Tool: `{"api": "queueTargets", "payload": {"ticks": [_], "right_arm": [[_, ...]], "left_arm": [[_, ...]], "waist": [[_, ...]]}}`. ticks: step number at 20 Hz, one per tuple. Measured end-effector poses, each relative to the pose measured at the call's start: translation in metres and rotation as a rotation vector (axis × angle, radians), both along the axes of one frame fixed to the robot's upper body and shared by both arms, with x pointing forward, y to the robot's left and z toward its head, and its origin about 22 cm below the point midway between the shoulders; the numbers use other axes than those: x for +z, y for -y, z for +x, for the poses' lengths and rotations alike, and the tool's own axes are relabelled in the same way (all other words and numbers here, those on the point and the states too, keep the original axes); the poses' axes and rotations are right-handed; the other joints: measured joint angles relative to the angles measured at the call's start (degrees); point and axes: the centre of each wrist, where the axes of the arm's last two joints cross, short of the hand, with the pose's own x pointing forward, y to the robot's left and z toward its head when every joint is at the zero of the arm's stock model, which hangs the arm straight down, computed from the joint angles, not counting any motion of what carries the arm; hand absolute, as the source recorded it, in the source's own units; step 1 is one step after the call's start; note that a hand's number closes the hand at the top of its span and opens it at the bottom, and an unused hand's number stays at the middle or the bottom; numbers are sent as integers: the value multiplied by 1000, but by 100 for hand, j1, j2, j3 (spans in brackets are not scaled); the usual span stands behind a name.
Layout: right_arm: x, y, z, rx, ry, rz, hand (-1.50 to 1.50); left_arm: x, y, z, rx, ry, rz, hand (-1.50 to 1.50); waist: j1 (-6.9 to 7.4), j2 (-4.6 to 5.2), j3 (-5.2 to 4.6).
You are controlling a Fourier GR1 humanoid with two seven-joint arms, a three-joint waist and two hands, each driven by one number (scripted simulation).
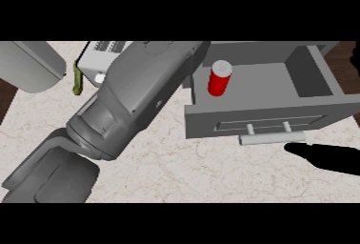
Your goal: Pick up the can, place it into the drawer and close the drawer
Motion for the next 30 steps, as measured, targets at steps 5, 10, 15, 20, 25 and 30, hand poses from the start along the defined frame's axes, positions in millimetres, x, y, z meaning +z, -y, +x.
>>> {"api": "queueTargets", "payload": {"ticks": [5, 10, 15, 20, 25, 30], "right_arm": [[-13, -17, 29, -15, -6, -152, -150], [-37, -29, 56, -34, -25, -281, -150], [-61, -51, 85, -70, -36, -402, -150], [-91, -60, 112, -92, -36, -466, -150], [-117, -71, 137, -143, -23, -505, -150], [-119, -73, 164, -220, 17, -522, -150]], "left_arm": [[4, 3, -1, 6, 17, 8, -150], [4, 0, 1, 11, 25, 31, -150], [8, -3, 3, -6, 10, 24, -150], [10, -14, 7, 1, 9, 17, -150], [13, -31, 12, 14, 12, 19, -150], [14, -48, 15, 30, 8, 19, -150]], "waist": [[119, -32, -1], [239, -64, -3], [341, -76, -5], [443, -114, -7], [553, -129, -12], [626, -139, -10]]}}
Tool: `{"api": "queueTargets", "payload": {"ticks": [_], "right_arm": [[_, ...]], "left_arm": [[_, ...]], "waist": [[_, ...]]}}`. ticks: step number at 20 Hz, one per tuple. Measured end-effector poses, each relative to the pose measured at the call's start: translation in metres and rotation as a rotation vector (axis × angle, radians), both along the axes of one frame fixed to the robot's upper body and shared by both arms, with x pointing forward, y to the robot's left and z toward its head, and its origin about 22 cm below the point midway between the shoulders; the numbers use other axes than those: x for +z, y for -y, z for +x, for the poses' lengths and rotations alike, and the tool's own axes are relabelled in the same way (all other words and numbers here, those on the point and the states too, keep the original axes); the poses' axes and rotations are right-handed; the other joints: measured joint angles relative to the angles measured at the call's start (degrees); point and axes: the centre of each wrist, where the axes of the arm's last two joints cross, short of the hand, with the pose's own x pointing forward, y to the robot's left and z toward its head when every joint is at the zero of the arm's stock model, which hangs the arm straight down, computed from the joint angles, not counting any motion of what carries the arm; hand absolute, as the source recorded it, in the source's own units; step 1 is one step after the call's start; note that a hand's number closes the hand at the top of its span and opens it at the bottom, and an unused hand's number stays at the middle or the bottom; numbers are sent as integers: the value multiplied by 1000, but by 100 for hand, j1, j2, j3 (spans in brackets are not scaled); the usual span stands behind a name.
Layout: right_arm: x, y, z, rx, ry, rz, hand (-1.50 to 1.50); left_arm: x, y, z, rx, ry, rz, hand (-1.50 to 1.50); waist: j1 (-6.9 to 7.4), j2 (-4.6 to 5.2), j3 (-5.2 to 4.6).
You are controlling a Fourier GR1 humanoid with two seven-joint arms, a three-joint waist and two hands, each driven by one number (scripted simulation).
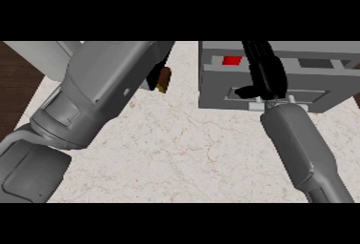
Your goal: Pick up the can, place it into the drawer and close the drawer
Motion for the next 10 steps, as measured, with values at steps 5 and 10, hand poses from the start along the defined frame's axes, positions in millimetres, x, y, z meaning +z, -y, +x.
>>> {"api": "queueTargets", "payload": {"ticks": [5, 10], "right_arm": [[3, -6, 21, -49, 52, -11, -150], [20, -14, 41, -71, 91, -21, -150]], "left_arm": [[-2, -18, 1, -4, -9, 0, -150], [-5, -32, 1, -7, -14, 4, -150]], "waist": [[126, 3, 1], [214, 24, -3]]}}
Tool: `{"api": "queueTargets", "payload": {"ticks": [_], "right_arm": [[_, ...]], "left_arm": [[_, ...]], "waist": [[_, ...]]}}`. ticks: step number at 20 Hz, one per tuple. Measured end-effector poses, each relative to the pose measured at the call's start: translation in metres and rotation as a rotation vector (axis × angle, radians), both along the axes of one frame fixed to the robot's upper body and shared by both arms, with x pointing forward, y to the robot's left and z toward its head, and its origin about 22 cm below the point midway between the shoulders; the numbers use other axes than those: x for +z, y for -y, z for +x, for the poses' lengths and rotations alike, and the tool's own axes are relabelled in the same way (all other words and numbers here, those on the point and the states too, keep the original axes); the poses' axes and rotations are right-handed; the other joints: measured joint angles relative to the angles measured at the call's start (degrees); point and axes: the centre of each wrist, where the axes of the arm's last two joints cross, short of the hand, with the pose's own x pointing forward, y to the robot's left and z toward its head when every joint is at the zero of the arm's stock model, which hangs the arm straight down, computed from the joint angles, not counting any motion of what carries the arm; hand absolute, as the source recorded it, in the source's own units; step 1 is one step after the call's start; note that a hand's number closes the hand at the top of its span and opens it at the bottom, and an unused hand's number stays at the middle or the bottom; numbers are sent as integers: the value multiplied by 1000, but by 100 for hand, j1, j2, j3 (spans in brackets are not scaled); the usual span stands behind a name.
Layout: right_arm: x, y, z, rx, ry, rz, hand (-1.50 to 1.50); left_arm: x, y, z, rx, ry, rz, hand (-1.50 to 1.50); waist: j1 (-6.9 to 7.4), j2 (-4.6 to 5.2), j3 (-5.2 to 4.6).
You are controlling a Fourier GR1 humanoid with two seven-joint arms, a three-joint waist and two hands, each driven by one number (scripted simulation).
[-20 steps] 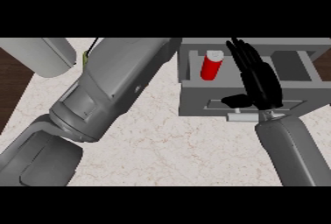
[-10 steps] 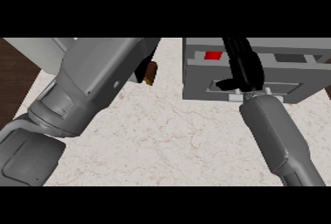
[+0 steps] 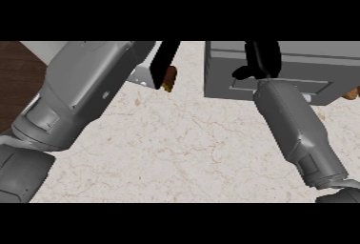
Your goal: Pick up the can, place it into the drawer and close the drawer
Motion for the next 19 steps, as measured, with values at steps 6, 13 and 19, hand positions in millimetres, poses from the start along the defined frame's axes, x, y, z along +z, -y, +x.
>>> {"api": "queueTargets", "payload": {"ticks": [6, 13, 19], "right_arm": [[12, -3, 13, -12, 1, -25, -150], [20, -1, 20, -3, -25, -14, -150], [25, -1, 23, 76, -26, 44, -150]], "left_arm": [[-6, -20, -2, -2, -5, 7, -150], [-2, -38, -8, -17, -1, 5, -150], [-14, -49, -13, -20, -13, 0, -150]], "waist": [[78, 36, 12], [144, 71, 35], [100, 126, 62]]}}
